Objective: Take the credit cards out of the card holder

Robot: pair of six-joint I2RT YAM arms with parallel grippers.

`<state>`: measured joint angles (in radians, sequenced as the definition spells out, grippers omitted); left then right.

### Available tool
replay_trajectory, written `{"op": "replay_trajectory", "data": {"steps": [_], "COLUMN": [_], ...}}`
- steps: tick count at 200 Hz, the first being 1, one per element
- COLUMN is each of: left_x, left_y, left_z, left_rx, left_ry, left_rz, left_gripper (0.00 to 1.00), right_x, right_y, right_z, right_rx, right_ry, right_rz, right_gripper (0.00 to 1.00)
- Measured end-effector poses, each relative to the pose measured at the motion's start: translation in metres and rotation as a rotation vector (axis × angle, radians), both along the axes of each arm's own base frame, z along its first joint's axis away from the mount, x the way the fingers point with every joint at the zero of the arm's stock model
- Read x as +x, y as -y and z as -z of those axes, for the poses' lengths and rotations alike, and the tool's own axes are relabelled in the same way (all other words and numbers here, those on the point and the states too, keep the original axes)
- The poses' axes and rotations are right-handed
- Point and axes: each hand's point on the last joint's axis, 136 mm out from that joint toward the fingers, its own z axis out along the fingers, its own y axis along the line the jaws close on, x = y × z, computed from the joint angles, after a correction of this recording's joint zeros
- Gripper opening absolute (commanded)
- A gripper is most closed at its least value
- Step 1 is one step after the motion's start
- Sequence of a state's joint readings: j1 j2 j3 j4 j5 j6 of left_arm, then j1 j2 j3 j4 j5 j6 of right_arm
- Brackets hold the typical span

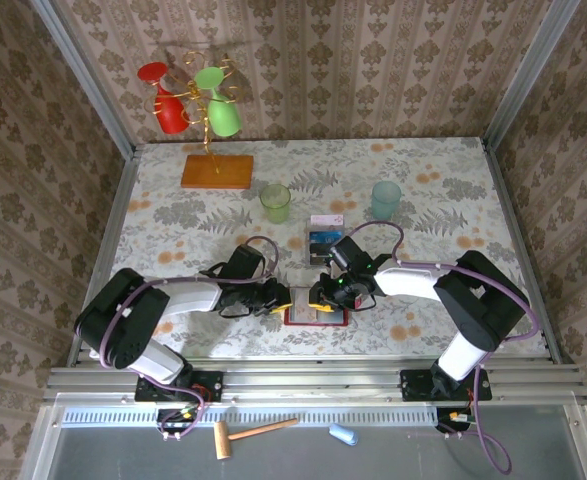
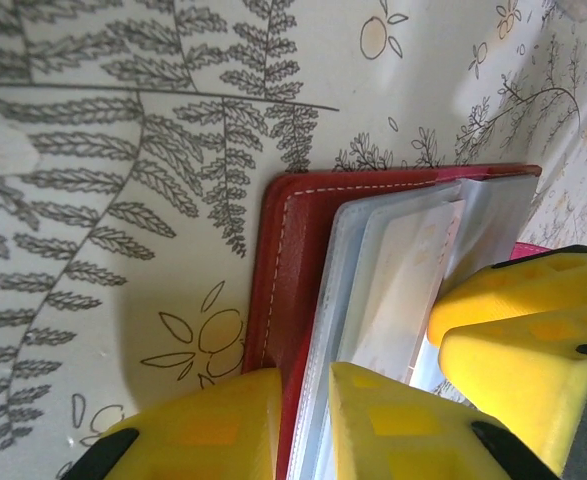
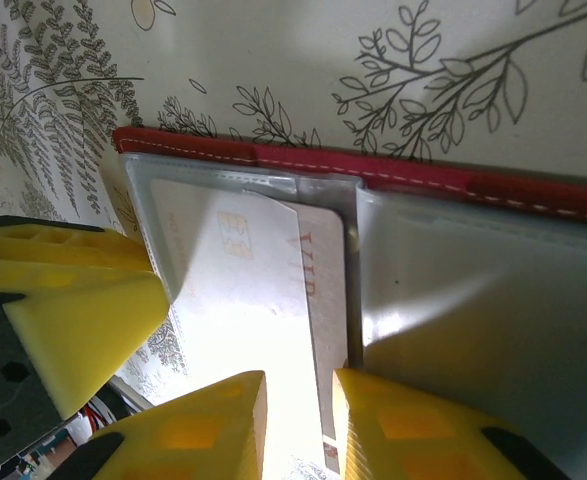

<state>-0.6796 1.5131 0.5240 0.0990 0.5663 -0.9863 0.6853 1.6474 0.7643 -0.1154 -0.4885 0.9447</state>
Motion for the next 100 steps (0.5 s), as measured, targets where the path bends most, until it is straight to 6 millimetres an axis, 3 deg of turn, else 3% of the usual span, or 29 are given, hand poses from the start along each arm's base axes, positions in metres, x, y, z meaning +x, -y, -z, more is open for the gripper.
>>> {"op": "replay_trajectory", "data": {"steps": [100], "left_x": [-0.0002], "left_y": [0.0008], "left_z": [0.0002], "left_rx": [-0.004], "left_ry": [-0.004], "left_rz": [0.004], "left_gripper": [0.22], "right_x": [0.0000], "right_y": [0.0075], "right_z": [-0.0044], "right_rx": [-0.032], "right_ry": [0.022], "right_rz": [0.000], "right_gripper": [0.24]}}
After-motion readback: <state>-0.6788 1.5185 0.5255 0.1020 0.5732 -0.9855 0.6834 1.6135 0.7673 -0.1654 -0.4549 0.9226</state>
